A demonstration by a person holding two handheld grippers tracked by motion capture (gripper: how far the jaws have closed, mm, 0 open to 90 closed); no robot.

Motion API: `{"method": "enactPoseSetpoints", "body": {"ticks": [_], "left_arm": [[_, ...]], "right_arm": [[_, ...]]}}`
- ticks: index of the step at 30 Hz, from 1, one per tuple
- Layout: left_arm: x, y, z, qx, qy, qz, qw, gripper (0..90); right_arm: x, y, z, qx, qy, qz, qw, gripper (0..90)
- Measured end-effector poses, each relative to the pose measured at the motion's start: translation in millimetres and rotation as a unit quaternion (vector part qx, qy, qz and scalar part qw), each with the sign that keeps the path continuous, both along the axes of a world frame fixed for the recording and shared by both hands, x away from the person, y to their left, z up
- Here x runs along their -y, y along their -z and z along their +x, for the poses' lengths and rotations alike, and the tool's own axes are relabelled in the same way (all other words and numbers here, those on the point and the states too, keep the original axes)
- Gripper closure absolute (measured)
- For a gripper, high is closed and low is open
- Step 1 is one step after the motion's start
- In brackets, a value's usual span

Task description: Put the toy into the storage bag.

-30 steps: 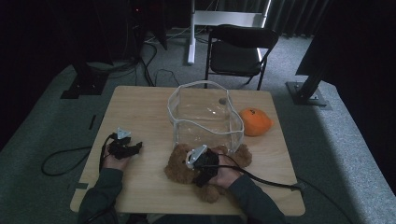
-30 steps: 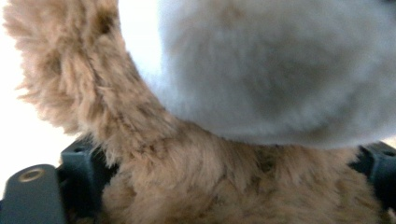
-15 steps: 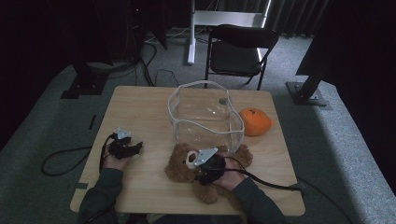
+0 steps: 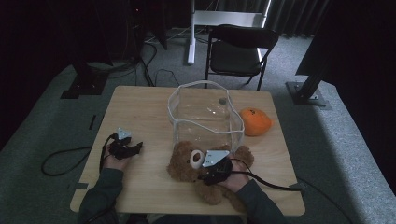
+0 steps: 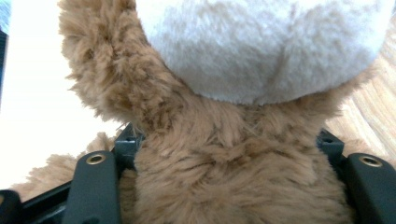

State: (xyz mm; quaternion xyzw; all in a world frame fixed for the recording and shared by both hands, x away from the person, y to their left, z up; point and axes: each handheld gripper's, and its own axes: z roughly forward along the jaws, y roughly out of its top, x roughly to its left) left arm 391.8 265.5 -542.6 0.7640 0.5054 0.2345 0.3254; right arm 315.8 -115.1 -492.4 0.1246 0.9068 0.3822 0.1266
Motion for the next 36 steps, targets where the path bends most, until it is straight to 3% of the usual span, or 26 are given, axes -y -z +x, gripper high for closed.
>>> {"method": "enactPoseSetpoints", "body": {"ticks": [7, 13, 36], "left_arm": [[0.6, -0.1, 0.0, -0.002, 0.003, -0.001, 1.0, 40.3], [0.2, 0.1, 0.4, -0.003, 0.002, -0.005, 1.0, 40.2], [0.3, 0.0, 0.5, -0.005, 0.002, -0.004, 1.0, 39.7]], "right_arm": [[7.9, -9.8, -4.0, 0.012, -0.017, 0.043, 0.9988, 35.4], [13.9, -15.0, -4.5, 0.01, -0.025, 0.072, 0.997, 35.6], [33.2, -42.9, -9.1, 0.018, -0.03, 0.148, 0.9884, 36.3]]}}
